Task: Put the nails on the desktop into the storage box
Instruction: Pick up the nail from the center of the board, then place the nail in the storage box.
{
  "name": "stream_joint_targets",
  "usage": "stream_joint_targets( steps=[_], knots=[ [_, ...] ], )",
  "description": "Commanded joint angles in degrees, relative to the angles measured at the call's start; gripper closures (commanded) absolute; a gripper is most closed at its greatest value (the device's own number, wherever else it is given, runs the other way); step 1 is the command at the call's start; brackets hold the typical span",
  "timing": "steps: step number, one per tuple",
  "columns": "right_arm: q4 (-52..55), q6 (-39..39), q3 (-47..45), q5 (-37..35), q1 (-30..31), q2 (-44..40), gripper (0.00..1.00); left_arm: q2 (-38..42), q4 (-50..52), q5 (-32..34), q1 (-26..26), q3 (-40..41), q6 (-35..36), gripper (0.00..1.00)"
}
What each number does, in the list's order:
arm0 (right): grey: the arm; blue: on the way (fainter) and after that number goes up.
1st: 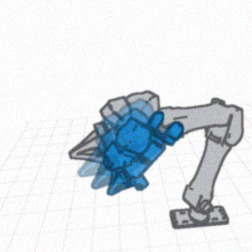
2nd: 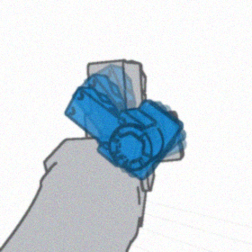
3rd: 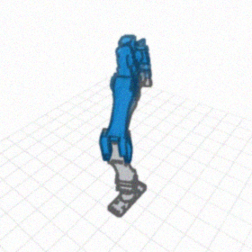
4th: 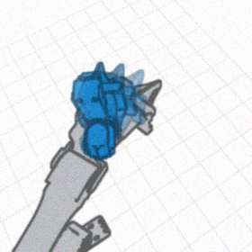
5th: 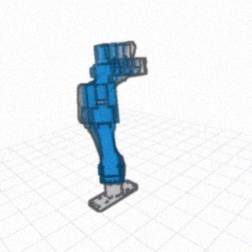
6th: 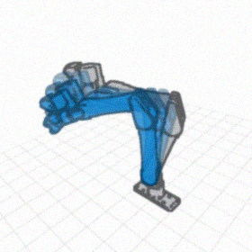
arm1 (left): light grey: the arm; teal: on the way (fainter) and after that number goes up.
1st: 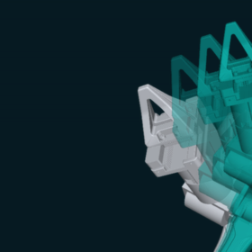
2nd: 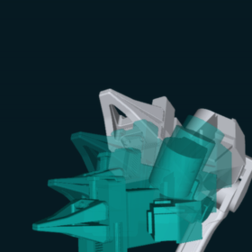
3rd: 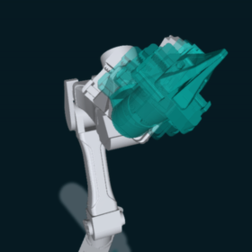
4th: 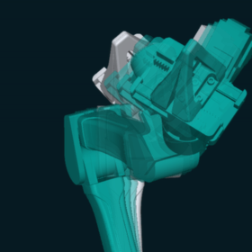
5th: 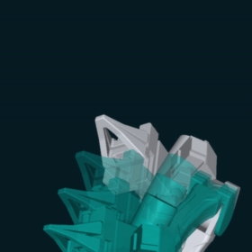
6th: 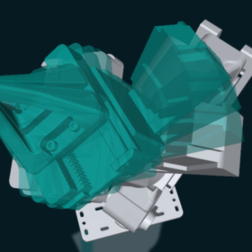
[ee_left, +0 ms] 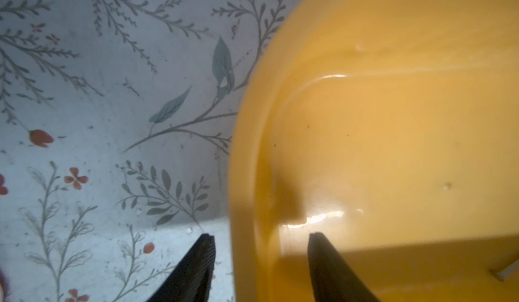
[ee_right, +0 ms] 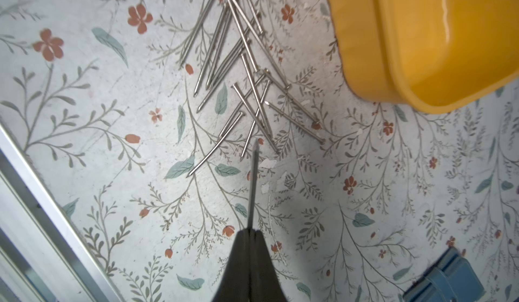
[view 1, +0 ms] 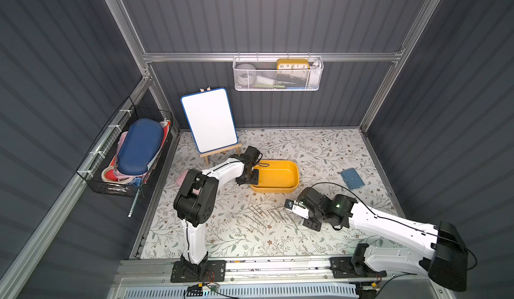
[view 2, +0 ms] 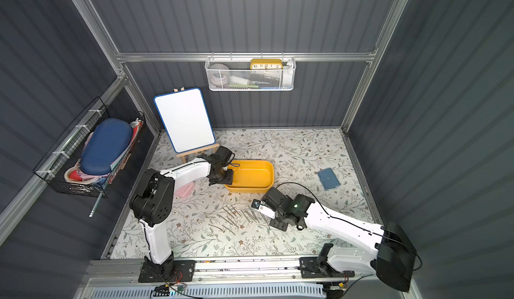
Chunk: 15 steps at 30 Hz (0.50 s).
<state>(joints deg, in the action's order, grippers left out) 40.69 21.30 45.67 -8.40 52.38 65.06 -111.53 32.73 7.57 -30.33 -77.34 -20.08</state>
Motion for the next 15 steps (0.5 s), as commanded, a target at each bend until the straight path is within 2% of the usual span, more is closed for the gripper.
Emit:
stream_joint_targets(
  steps=[1,4,7,13,15],
  knots=[
    [-4.9,-4.6,1.9,0.8,-0.8,-3.1,1.0,3.0,1.5,-2.1,0.3,0.3,-1.2,0.42],
    [-9.9,-10.2,4.5,4.7,-4.7,-1.8,1.0,4.0,1.6,-3.4,0.1,1.0,-2.2,0.42],
    [-11.6,-16.0,9.4,7.8,-7.0,3.8,1.0,5.1,1.2,-4.5,0.1,4.7,-3.0,0.42],
    [-7.9,-25.7,21.8,12.8,-11.2,17.7,1.0,6.7,1.3,-6.4,-1.9,7.4,-4.7,0.42],
    [-6.6,-28.4,24.7,12.2,-11.5,20.7,1.0,7.0,1.4,-7.0,-3.1,8.2,-5.8,0.42]
  ],
)
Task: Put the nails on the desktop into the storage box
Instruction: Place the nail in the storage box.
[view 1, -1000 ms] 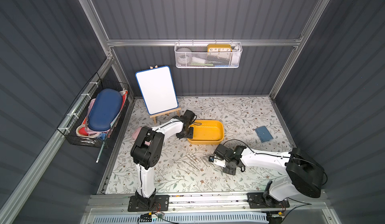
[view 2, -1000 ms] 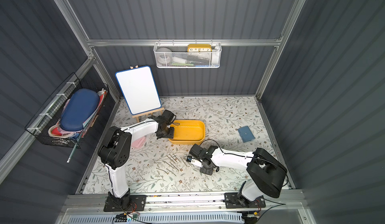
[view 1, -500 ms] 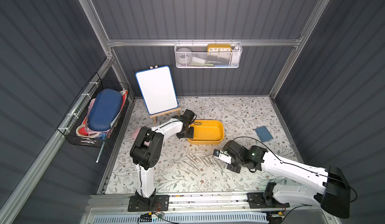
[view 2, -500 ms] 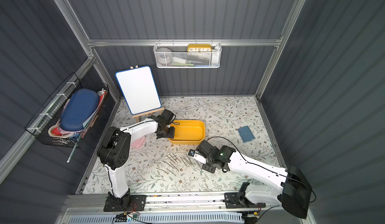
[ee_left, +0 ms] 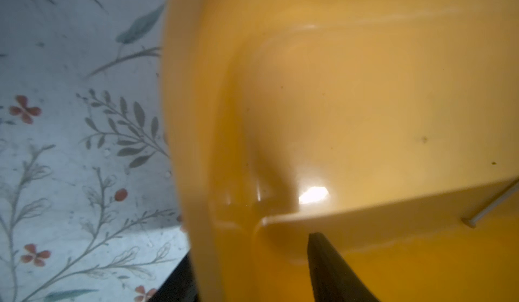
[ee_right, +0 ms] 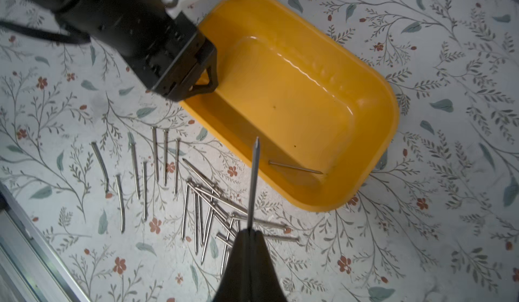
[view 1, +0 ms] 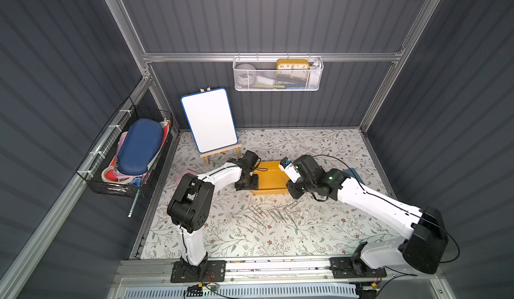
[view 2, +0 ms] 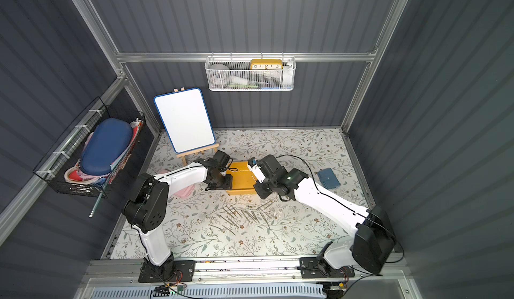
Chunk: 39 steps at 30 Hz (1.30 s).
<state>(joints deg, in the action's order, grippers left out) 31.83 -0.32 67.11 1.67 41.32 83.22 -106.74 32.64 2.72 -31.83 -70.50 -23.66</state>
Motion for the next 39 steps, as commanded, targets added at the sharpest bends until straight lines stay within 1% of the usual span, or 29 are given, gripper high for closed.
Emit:
stream_joint_targets(
  steps=[1,5,10,13,18,20,24,26,29,30,34,36,39],
  knots=[
    [2.8,-8.1,4.2,2.4,-0.9,4.0,1.0,2.5,1.5,-2.5,-2.1,1.8,-2.8,0.42],
    [4.7,-11.6,6.7,2.6,-1.9,7.9,1.0,3.2,1.5,-1.6,-2.8,2.1,-4.8,0.41],
    [3.4,-15.7,6.9,2.5,-2.5,11.2,1.0,2.7,4.1,1.0,-2.7,-3.2,-2.8,0.36],
    [3.4,-16.8,7.8,2.3,-3.0,13.9,1.0,2.5,5.2,2.5,-2.3,-6.7,-1.9,0.31],
    [4.8,-16.5,11.7,1.4,-4.4,19.8,1.0,3.6,5.6,2.9,-0.2,-9.2,-0.7,0.29],
    [6.1,-16.7,13.5,0.7,-5.2,22.0,1.0,4.5,5.1,2.2,0.3,-9.6,-0.2,0.15],
    [6.2,-16.6,14.7,0.4,-6.9,24.9,1.0,5.0,5.8,1.8,0.5,-10.0,-0.2,0.14],
    [5.8,-16.8,14.8,-0.1,-7.6,25.8,1.0,6.1,5.1,1.1,0.9,-8.7,-0.8,0.14],
    [6.5,-17.5,16.1,-0.7,-8.1,27.8,1.0,10.0,3.4,0.9,1.0,-5.9,-1.8,0.14],
    [7.1,-17.7,16.7,-0.9,-8.2,28.6,1.0,11.6,3.1,0.8,1.1,-3.0,-2.5,0.14],
    [7.7,-19.4,18.0,-1.2,-8.3,31.7,1.0,18.9,1.2,-0.5,1.1,3.5,-5.3,0.14],
    [7.6,-19.7,18.5,-1.8,-8.4,32.6,1.0,21.6,1.2,1.1,1.1,6.2,-5.6,0.14],
    [8.2,-20.2,20.0,-2.2,-8.6,34.2,1.0,25.1,1.6,-0.4,1.0,10.4,-8.0,0.15]
  ],
)
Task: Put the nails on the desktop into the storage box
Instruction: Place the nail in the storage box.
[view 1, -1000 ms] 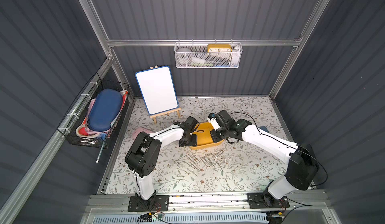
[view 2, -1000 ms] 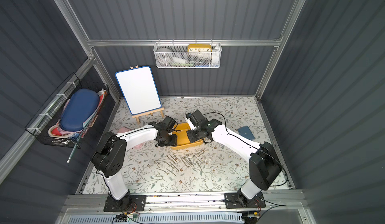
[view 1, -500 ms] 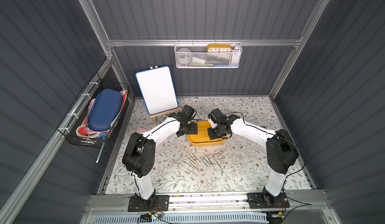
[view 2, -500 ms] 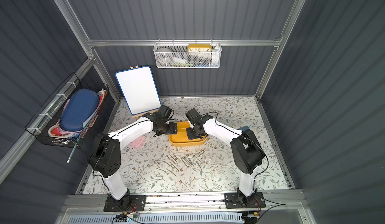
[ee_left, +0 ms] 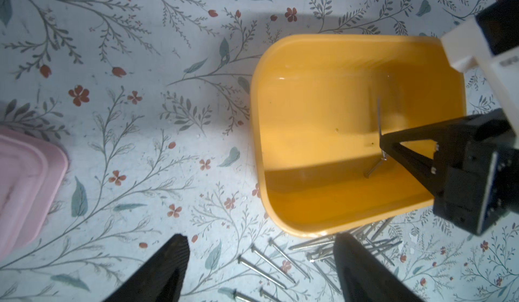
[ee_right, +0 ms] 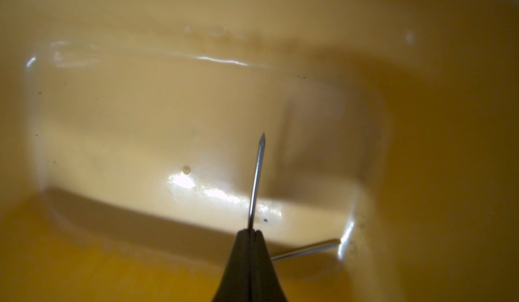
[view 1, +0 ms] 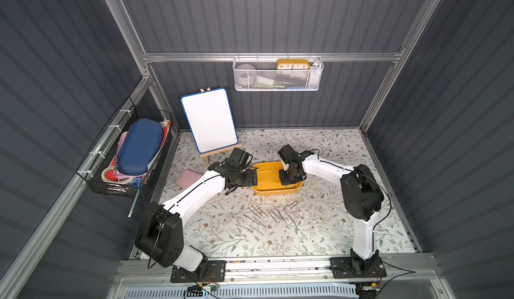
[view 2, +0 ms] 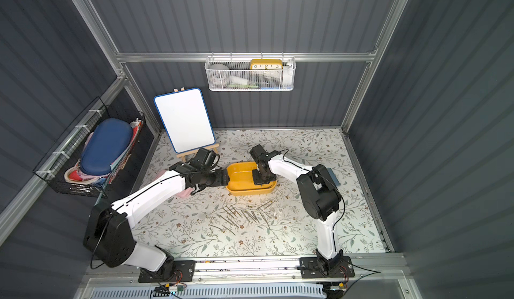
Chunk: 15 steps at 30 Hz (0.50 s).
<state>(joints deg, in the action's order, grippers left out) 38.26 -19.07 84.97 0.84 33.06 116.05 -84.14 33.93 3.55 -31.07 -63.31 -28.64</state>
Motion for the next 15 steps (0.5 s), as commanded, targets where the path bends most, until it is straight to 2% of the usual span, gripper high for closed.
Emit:
stream_joint_targets(
  steps=[1,6,12,15],
  knots=[
    [1.9,-1.4,2.5,-1.4,-0.4,1.8,1.0,3.5,0.1,-2.1,0.2,4.7,-3.4,0.15],
    [3.5,-1.0,5.1,-1.4,-0.6,4.2,1.0,8.3,-0.3,-3.6,-0.2,11.5,-6.4,0.16],
    [4.6,1.9,6.5,-0.4,-0.3,-1.1,0.73,12.5,0.0,-4.5,-0.6,16.0,-7.9,0.16],
    [5.5,2.9,5.6,0.1,0.5,-6.9,0.69,13.6,1.1,-5.4,-1.5,17.4,-8.6,0.16]
  ],
)
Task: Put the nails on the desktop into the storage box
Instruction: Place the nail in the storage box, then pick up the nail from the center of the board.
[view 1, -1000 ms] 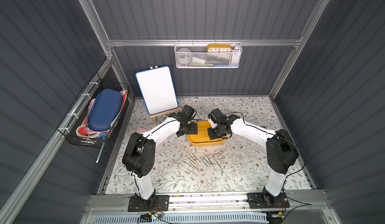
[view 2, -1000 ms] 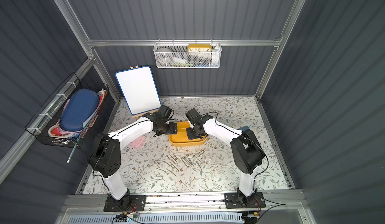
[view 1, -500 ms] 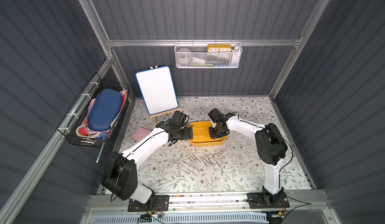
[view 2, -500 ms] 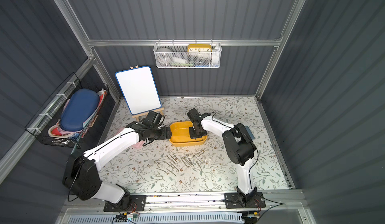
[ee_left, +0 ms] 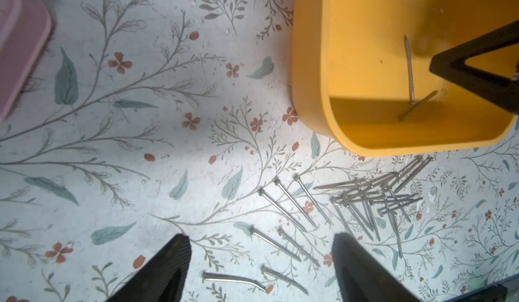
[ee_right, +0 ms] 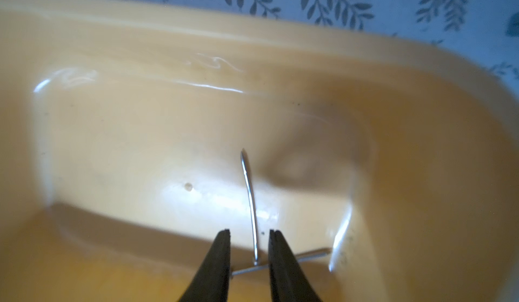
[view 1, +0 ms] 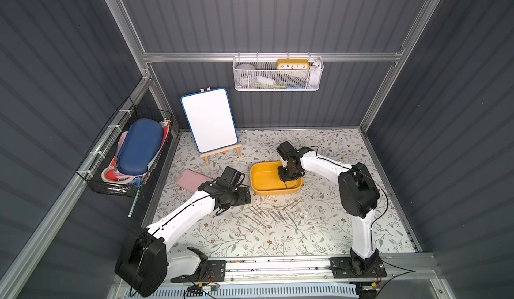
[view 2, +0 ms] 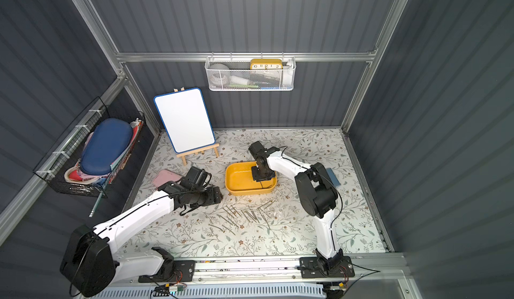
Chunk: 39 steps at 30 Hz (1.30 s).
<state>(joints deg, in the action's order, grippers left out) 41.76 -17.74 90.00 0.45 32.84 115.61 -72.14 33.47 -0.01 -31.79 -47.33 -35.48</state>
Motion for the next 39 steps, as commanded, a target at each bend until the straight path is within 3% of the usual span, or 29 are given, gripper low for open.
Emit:
stream_joint_targets(
  steps=[1,9,17,23,34,39],
  knots=[
    [2.0,1.6,-0.3,0.5,0.9,-8.6,0.67,1.9,2.1,-2.2,-1.3,2.0,-2.5,0.16],
    [1.1,0.4,-13.4,3.0,2.9,-24.1,0.62,4.6,8.4,-3.9,-7.2,6.3,-7.2,0.2],
    [-1.1,-0.7,-22.1,6.1,4.1,-27.8,0.62,-0.9,14.2,0.0,-10.8,0.9,-2.9,0.24],
    [-1.0,-0.2,-23.2,6.1,4.3,-28.9,0.62,-3.5,12.9,-2.6,-13.4,0.0,-0.2,0.26],
    [1.8,-0.9,-30.6,7.5,4.4,-38.9,0.62,-9.3,17.4,4.0,-18.1,-9.2,3.4,0.25],
    [3.7,-4.9,-37.5,6.6,10.2,-44.3,0.64,-7.4,14.7,3.6,-18.1,-8.8,3.7,0.24]
  ],
)
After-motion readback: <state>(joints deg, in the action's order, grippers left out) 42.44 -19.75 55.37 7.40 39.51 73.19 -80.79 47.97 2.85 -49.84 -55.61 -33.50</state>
